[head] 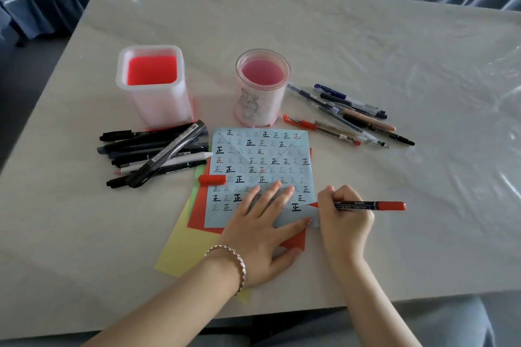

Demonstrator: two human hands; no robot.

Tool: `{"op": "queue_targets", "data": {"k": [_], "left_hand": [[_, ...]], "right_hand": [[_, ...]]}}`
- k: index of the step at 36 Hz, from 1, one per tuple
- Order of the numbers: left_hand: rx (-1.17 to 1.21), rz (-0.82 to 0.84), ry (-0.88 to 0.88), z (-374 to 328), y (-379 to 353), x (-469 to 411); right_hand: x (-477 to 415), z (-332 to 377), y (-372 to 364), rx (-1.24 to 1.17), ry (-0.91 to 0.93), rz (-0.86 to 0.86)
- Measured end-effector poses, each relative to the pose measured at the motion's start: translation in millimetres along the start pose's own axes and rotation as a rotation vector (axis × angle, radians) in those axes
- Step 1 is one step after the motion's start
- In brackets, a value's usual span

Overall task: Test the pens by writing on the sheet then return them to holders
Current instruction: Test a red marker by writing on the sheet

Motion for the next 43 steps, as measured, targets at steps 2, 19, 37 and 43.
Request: {"op": "queue_targets", "data": {"k": [2,19,37,43], "left_hand": [[0.005,-0.002,-0.001,-0.4,-0.1,0.0],[0.003,0.016,-0.001,0.2,1.2,0.1],[0.024,-0.006,0.000,0.5,0.7,0.3],[0.016,-0.002,0.001,0.6,0.6,-0.2]], "right_hand": [[-0.4,-1.4,0.8,-0.006,-0.005,-0.005],[-0.6,-6.6,-0.9,0.016,-0.023,0.034],[-0.3,-5.7,-1.4,-0.061,-0.042,0.024],[-0.6,-3.9,-2.7,-0.032,-0.020,0.046]]}}
Point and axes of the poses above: each hand's wrist, its own x-axis away from the middle knuckle, its own y-axis out of the back of the hand, z = x × y, the point moved 3 cm from there along -x, towards the middle knuckle, and after that the axes turned 9 degrees about -z, right-handed, at the moved point
